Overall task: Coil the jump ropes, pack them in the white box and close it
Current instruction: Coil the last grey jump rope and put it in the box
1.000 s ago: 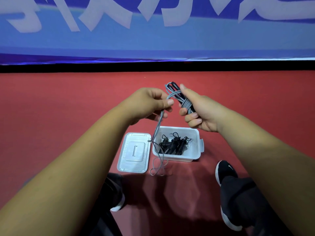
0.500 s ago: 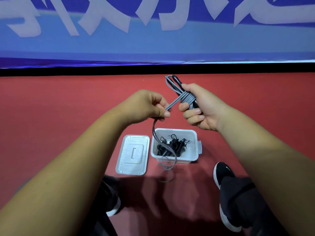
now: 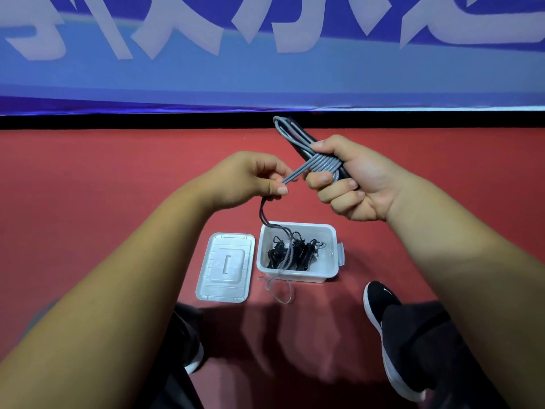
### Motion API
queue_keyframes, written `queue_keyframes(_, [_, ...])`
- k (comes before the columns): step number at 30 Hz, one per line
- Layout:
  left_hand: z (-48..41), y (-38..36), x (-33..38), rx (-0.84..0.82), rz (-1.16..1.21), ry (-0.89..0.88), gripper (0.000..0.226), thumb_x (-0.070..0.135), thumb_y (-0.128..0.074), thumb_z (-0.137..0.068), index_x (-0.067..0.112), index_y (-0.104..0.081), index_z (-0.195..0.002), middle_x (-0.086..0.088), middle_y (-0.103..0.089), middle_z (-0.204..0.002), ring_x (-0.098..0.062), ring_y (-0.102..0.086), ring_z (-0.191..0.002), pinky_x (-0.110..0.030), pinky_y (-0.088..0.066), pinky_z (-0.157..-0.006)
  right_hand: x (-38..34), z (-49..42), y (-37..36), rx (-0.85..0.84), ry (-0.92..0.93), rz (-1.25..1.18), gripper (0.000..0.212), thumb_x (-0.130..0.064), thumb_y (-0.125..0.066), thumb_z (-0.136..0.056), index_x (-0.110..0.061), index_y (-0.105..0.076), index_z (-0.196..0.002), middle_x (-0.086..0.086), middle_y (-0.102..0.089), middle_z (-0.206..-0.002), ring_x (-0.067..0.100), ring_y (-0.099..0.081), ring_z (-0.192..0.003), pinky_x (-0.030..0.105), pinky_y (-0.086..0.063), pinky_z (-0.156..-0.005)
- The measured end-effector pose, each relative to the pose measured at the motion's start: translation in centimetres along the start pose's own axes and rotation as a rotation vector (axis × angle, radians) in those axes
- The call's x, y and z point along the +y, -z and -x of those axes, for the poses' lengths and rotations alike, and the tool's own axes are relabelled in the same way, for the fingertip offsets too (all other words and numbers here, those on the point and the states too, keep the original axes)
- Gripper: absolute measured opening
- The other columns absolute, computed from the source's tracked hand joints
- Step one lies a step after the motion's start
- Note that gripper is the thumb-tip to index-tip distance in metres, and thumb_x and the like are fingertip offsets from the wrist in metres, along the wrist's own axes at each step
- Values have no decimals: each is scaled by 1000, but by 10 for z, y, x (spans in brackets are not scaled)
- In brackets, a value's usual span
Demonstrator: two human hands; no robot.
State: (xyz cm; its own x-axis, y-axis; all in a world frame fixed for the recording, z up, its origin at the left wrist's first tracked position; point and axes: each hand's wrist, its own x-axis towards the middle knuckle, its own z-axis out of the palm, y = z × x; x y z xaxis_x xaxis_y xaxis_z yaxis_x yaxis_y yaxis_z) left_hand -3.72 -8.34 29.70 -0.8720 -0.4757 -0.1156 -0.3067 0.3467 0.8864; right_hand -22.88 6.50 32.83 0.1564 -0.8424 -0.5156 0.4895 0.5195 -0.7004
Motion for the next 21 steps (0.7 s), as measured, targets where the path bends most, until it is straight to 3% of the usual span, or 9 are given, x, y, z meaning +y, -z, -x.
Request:
queue_keyframes(4, [-2, 7, 0, -34, -273, 2, 25, 17, -83, -88, 29, -78, -109, 4, -77, -92, -4, -70, -87, -26, -56, -88, 3, 0, 8, -39, -69, 27, 37, -45, -54, -97, -16, -50, -75, -7, -39, -63, 2, -13, -38, 14, -5, -33])
queue_keyframes(7, [-1, 7, 1, -68, -363, 6, 16, 25, -80, -92, 32, -80, -106, 14, -79, -95, 0, -73, -96, -24, -54, -92, 5, 3, 12, -77, -132, 128, 34, -46, -58, -88, -13, -55, -93, -6, -39, -62, 0, -13, -38, 15, -3, -35])
queue_keyframes(10, [-2, 7, 2, -21, -276, -4, 12, 16, -77, -94, 27, -80, -96, 14, -79, -87, 2, -70, -82, -20, -54, -81, 9, 2, 20, -168, -209, 244, 53, -45, -56, -89, -7, -71, -122, -3, -39, -62, 0, -17, -36, 13, -5, -38])
queue_keyframes(12, [-5, 8, 4, -10, -250, -50, 16, 5, -72, -93, 20, -78, -92, 3, -79, -87, -5, -68, -80, -27, -54, -81, 13, 0, 24, -288, -263, 267, 48, -42, -53, -95, -19, -72, -132, -2, -40, -63, 2, -15, -40, 12, -7, -38])
queue_keyframes(14, [-7, 8, 3, -16, -220, -83, 15, 3, -68, -91, 14, -77, -96, -6, -79, -96, -21, -73, -91, -37, -56, -90, 17, -3, 28, -364, -296, 292, 39, -40, -52, -98, -26, -75, -125, -2, -41, -65, 3, -16, -40, 13, -10, -36])
queue_keyframes(17, [-9, 8, 7, -5, -124, -66, 12, 2, -74, -90, 10, -78, -97, -7, -79, -97, -18, -73, -92, -38, -57, -93, 23, -5, 31, -277, -304, 353, 34, -39, -56, -99, -21, -69, -124, -1, -42, -69, 1, -21, -39, 14, -10, -37])
queue_keyframes(21, [-9, 8, 11, 16, -192, -69, 15, 6, -78, -89, 19, -81, -95, 1, -80, -92, -14, -74, -90, -35, -58, -89, 27, -8, 28, -75, -251, 462, 39, -49, -63, -97, -18, -69, -120, 2, -48, -76, 5, -18, -45, 17, -8, -41])
